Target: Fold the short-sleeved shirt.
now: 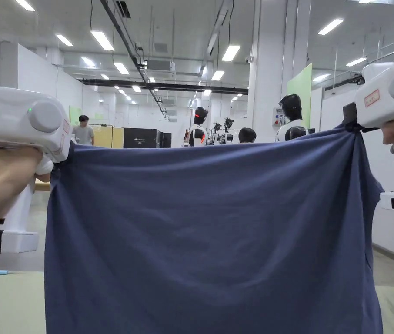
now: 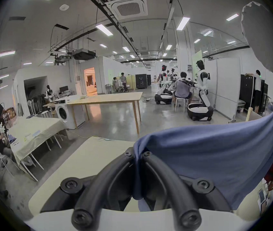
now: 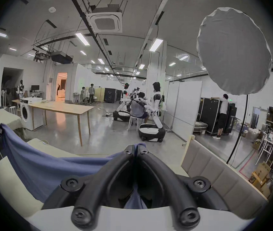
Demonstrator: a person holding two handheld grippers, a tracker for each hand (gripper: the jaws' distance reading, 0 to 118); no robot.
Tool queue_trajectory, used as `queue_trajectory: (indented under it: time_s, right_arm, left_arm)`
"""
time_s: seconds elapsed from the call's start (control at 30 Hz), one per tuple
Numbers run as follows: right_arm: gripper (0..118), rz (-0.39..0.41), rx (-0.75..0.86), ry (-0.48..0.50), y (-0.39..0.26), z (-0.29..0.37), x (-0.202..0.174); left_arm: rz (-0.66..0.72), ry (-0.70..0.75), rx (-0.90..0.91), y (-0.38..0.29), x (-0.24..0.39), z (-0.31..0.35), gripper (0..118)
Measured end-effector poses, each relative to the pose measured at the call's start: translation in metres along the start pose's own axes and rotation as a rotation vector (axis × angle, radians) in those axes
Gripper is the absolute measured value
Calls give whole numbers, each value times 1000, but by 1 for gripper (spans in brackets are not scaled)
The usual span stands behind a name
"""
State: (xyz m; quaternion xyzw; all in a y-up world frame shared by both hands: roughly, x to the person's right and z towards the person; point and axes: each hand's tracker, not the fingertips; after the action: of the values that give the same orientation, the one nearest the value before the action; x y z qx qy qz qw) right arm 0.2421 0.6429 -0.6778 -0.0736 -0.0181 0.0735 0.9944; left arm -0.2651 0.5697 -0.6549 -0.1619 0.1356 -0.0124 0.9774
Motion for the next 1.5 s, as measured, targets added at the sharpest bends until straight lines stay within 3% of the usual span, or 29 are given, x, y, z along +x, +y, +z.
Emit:
queue_trajectory:
  time_s: [0.3, 0.43, 0.63, 0.7, 0.93, 0.97, 1.17, 1.33, 1.5]
  right_arm:
    - [2, -8, -73, -3, -56, -70, -18]
    - [2, 13, -139, 13, -102, -78, -21]
    - [2, -31, -248, 52, -183, -52, -12]
    - [2, -54, -269, 55, -211, -30, -8]
    - [2, -7, -357, 106, -311, 86, -10]
    - [2, -19, -369, 150, -326, 105, -8]
    - [2, -99, -432, 185, -400, 212, -14]
    - [2, -127, -466, 185, -451, 278, -14]
    - [2, -198, -473, 176, -475, 333, -10]
  left_arm:
    - [-40, 49, -36, -37, 24, -79, 3]
    - [-59, 36, -99, -69, 28, -102, 3]
    - [-90, -17, -176, -132, 28, -94, 3]
    - [-110, -33, -216, -158, 26, -82, 3]
    - [-124, -90, -286, -260, 3, -5, 3]
    - [-128, -95, -306, -275, -4, 10, 3]
    - [-76, -133, -362, -358, -40, 97, 3]
    - [-93, -151, -380, -412, -63, 166, 3]
    - [-45, -153, -398, -454, -88, 194, 3]
